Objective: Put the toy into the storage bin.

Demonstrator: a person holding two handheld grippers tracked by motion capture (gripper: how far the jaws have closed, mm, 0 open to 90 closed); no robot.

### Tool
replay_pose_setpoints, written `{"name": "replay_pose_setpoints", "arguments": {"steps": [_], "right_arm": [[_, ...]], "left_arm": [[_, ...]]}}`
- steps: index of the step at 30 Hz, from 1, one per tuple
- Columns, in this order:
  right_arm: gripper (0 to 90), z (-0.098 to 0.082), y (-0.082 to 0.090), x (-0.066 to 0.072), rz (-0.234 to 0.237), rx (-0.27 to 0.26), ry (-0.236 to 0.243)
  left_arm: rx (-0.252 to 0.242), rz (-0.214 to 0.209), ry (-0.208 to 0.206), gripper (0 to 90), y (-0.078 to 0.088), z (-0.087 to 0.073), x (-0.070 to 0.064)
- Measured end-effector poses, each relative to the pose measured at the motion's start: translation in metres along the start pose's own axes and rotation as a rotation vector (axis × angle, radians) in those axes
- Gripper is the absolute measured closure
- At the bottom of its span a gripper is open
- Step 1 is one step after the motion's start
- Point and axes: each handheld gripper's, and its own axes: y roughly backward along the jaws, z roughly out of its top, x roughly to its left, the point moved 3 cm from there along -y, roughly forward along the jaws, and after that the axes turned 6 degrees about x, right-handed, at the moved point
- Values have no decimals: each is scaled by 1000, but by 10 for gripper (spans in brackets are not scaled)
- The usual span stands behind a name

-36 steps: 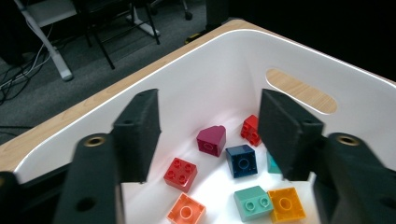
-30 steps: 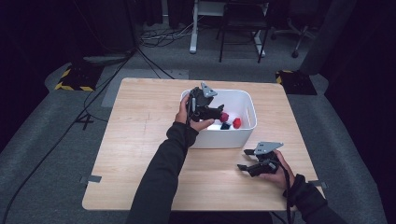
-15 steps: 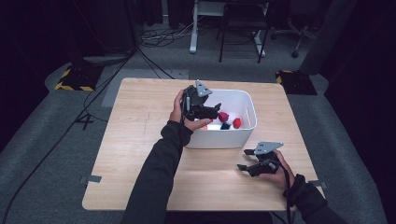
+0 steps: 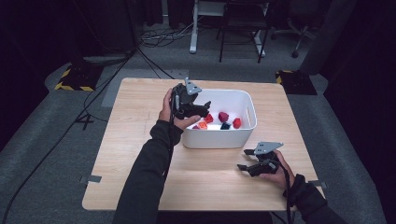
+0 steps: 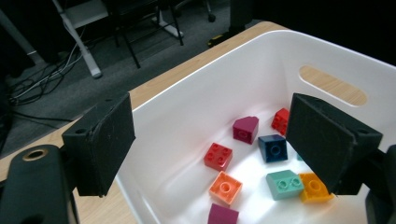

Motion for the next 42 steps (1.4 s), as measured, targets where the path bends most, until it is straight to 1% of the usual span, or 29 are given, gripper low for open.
{"name": "replay_pose_setpoints", "arguments": {"steps": [1, 3, 4, 7, 8, 11, 13, 15, 16, 17, 18, 20, 21, 22, 28, 30, 31, 32, 35, 37, 39, 41, 42], "right_arm": [[272, 0, 0, 0, 0, 0, 0], [272, 0, 0, 0, 0, 0, 0], [272, 0, 0, 0, 0, 0, 0], [272, 0, 0, 0, 0, 0, 0], [272, 0, 0, 0, 0, 0, 0], [272, 0, 0, 0, 0, 0, 0], [272, 0, 0, 0, 0, 0, 0], [272, 0, 0, 0, 0, 0, 0], [272, 0, 0, 0, 0, 0, 0], [272, 0, 0, 0, 0, 0, 0], [272, 0, 0, 0, 0, 0, 0], [272, 0, 0, 0, 0, 0, 0], [272, 0, 0, 0, 0, 0, 0], [272, 0, 0, 0, 0, 0, 0], [272, 0, 0, 0, 0, 0, 0], [272, 0, 0, 0, 0, 0, 0], [272, 0, 0, 0, 0, 0, 0], [272, 0, 0, 0, 0, 0, 0], [271, 0, 0, 0, 0, 0, 0], [271, 0, 0, 0, -1, 0, 0], [271, 0, 0, 0, -1, 0, -1], [270, 0, 0, 0, -1, 0, -2], [270, 0, 0, 0, -1, 0, -1]], "left_arm": [[8, -3, -8, 162, 2, -1, 2], [5, 13, -3, 162, 5, -3, 5], [11, 15, -13, 163, 7, -5, 8], [0, 42, 7, 172, 11, -9, 13], [7, 47, 1, 172, 14, -11, 17], [-6, 53, 29, 171, 18, -15, 23], [7, 56, 32, 171, 21, -19, 28], [8, 65, 40, 169, 23, -22, 31], [11, 74, 36, 169, 24, -24, 34], [11, 74, 36, 168, 24, -24, 34], [12, 85, 48, 168, 27, -28, 39], [13, 84, 52, 168, 30, -31, 43], [16, 97, 56, 168, 31, -33, 45], [28, 100, 55, 168, 33, -35, 47], [48, 122, 67, 164, 39, -48, 58], [69, 129, 61, 165, 40, -54, 61], [67, 131, 66, 165, 40, -56, 62], [78, 128, 67, 165, 41, -59, 63], [91, 135, 66, 165, 40, -66, 66], [112, 139, 62, 165, 40, -72, 68], [123, 149, 55, 165, 39, -78, 69], [140, 145, 59, 165, 38, -83, 70], [150, 151, 59, 165, 38, -86, 70]]}}
